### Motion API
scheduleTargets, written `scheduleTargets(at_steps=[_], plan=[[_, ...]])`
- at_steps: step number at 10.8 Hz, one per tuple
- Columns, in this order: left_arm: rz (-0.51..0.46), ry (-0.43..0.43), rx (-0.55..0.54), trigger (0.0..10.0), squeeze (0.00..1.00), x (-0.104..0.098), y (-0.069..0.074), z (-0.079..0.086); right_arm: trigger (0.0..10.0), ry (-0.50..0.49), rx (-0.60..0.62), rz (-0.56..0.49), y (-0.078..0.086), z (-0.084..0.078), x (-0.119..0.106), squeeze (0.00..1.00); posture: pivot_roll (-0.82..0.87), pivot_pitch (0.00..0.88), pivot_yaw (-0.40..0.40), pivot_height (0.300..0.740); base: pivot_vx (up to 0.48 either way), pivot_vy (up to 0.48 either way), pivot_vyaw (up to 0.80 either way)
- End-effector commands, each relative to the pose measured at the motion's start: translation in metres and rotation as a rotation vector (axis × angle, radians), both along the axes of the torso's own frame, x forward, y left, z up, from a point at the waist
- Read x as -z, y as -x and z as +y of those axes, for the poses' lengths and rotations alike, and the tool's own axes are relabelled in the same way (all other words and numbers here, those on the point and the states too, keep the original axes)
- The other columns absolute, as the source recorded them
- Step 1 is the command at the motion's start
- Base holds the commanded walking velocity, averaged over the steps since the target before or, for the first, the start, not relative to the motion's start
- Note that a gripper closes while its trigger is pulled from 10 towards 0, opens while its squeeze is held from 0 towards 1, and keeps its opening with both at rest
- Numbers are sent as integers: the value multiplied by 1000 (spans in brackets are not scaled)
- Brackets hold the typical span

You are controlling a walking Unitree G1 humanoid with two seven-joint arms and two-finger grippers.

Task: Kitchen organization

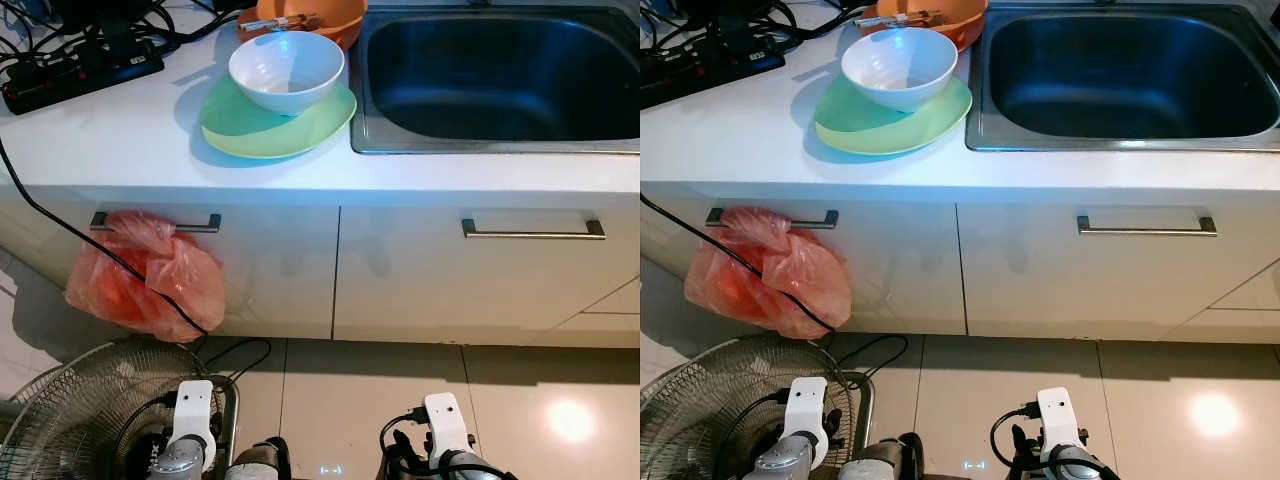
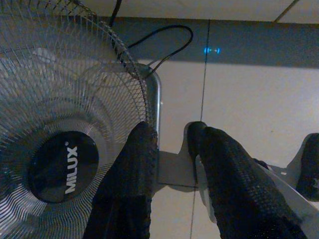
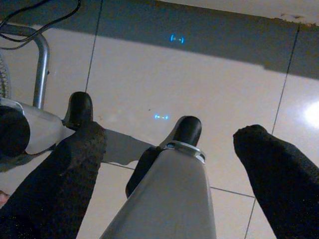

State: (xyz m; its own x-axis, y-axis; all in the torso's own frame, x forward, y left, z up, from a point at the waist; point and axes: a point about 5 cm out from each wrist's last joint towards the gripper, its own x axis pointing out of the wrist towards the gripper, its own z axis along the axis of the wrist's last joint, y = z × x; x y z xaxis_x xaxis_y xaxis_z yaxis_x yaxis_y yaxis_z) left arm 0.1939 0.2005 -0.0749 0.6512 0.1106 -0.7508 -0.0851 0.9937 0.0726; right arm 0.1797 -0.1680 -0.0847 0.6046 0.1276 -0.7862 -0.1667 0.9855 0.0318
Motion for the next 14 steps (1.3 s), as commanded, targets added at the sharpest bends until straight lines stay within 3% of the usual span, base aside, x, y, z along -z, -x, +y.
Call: scheduleTargets(at_steps=[1, 9, 14], plan=[[33, -3, 6, 10000, 0, 5, 9, 1, 10000, 3, 6, 9, 4, 0, 2, 0, 96, 161, 60, 740, 0, 0, 0], [43, 14, -9, 10000, 0, 7, 10, -10, 10000, 30, -13, 10, 5, -12, 1, 0, 81, 171, 8, 740, 0, 0, 0], [42, 11, 19, 10000, 0, 5, 5, -12, 10000, 44, 53, -12, 0, -21, -2, 0, 5, 174, 45, 740, 0, 0, 0]])
